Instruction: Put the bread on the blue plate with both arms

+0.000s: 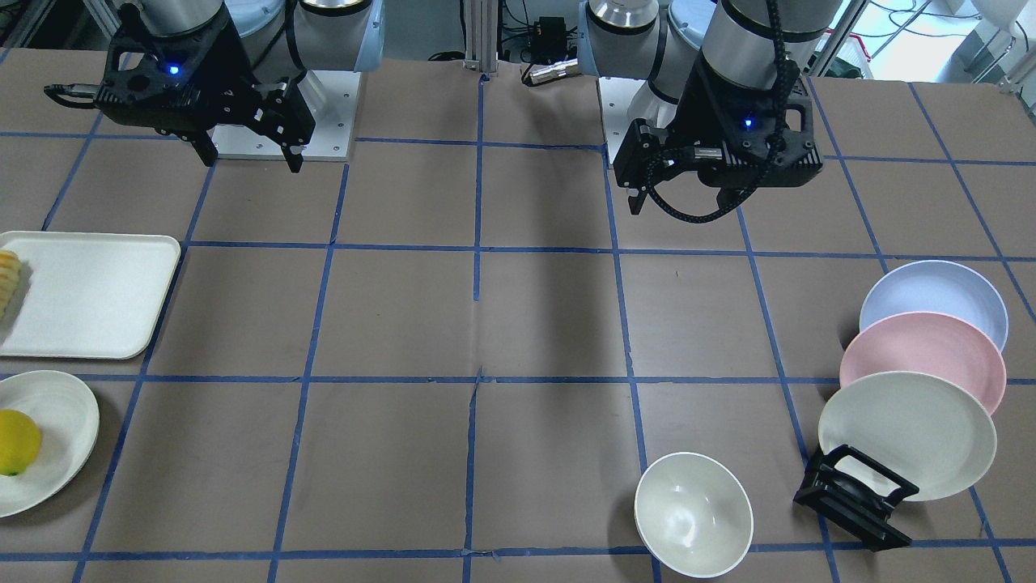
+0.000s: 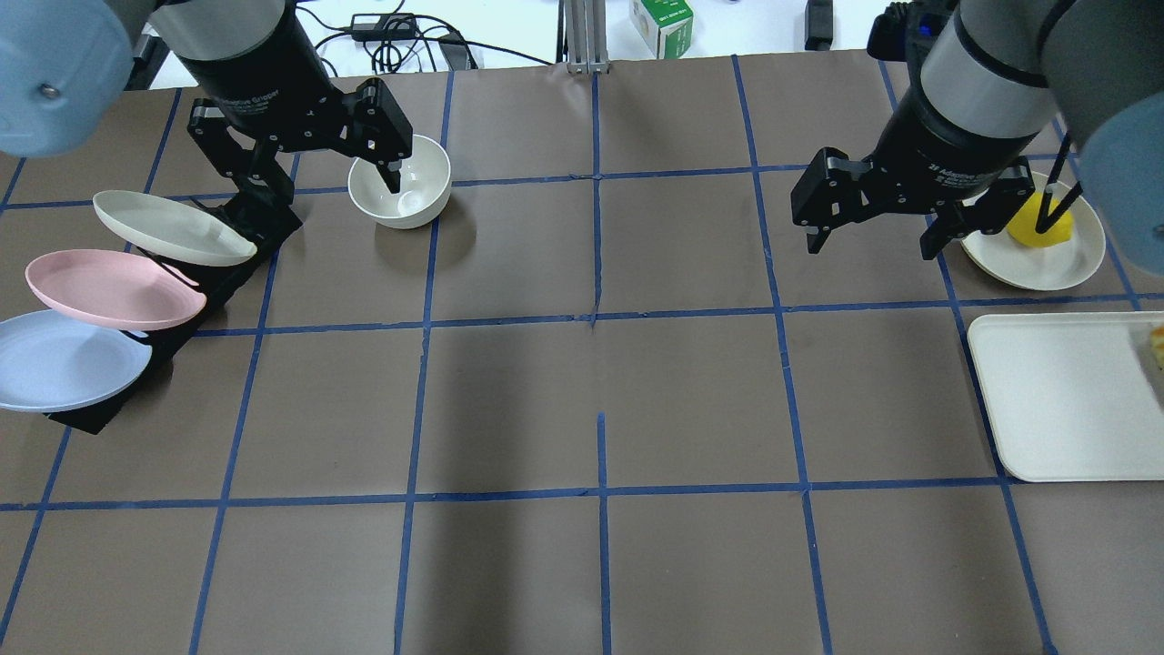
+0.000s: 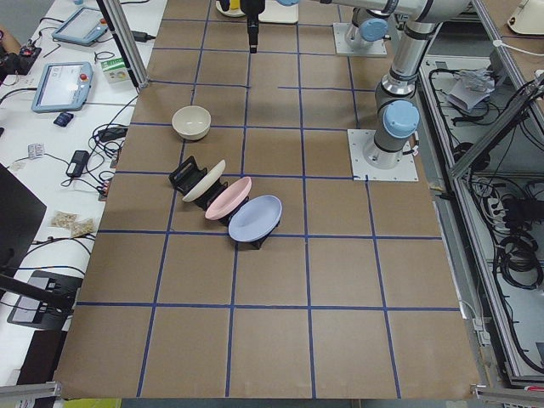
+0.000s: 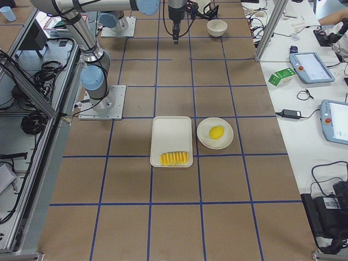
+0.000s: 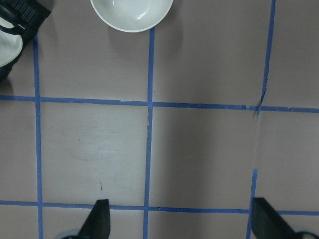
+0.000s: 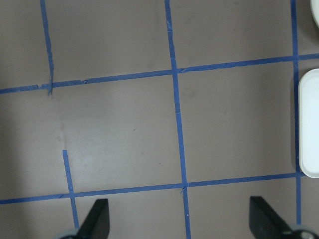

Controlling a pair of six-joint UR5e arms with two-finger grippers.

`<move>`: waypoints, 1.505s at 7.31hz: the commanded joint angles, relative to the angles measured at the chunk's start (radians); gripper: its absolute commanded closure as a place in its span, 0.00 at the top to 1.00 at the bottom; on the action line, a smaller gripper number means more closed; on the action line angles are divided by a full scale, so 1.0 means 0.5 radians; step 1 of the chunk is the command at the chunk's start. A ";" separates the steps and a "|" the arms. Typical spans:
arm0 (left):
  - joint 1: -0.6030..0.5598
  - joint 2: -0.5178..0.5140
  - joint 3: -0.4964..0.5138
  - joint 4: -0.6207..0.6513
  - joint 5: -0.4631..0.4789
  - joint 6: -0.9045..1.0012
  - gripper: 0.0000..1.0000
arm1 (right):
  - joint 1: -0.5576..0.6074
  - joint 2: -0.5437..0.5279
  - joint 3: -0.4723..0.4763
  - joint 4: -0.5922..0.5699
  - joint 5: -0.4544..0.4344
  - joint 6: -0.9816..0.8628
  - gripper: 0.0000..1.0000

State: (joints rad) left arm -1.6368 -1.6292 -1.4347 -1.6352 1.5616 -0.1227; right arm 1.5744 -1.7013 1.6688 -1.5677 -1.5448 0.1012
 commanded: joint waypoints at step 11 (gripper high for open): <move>1.056 0.129 -0.027 0.209 0.049 0.006 1.00 | -1.039 0.028 0.298 -0.006 -0.210 -0.961 1.00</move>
State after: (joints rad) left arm -1.2468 -1.5698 -1.4369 -1.5175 1.5865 -0.1192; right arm 1.1816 -1.6924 1.8087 -1.5627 -1.5819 -0.2403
